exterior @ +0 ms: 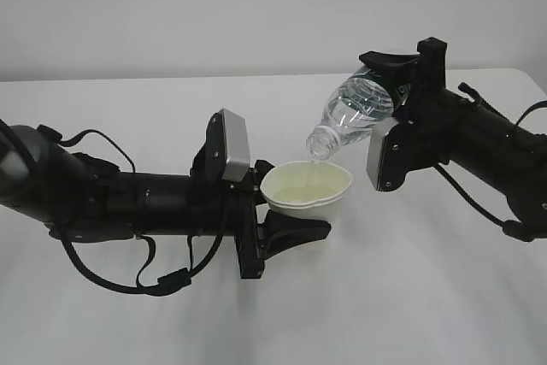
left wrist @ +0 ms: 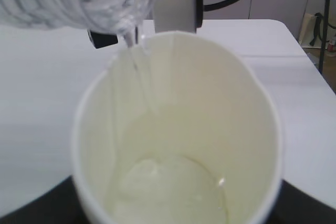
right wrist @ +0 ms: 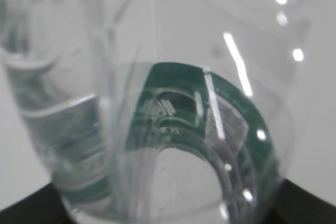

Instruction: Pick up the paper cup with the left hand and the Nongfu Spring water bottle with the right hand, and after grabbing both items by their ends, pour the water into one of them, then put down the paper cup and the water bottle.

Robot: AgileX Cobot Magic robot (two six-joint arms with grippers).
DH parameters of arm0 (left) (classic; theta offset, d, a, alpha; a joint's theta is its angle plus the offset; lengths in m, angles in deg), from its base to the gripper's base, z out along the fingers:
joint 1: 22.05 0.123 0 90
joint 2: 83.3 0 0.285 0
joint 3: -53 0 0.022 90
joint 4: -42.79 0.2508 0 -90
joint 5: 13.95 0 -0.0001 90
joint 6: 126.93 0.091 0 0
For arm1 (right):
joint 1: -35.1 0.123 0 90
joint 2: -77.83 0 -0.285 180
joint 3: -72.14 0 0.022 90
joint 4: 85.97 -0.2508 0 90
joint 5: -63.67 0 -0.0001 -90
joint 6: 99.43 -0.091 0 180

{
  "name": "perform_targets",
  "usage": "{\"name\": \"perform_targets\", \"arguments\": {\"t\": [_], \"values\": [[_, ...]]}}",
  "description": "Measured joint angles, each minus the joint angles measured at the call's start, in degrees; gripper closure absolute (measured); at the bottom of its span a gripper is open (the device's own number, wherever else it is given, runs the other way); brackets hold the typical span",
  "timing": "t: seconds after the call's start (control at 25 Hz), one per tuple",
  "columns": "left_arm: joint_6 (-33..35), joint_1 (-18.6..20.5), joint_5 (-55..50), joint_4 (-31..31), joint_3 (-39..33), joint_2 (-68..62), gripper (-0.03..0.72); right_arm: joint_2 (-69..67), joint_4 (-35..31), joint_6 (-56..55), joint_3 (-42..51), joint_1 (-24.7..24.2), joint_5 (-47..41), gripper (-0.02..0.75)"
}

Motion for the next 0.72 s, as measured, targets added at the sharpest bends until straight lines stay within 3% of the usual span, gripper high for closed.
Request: {"name": "perform_targets", "arguments": {"t": [0.72], "values": [[0.0,0.0,-0.1,0.0,0.0,0.0,0.275,1.8,0.0,0.2,0.0,0.0,0.2,0.292]]}}
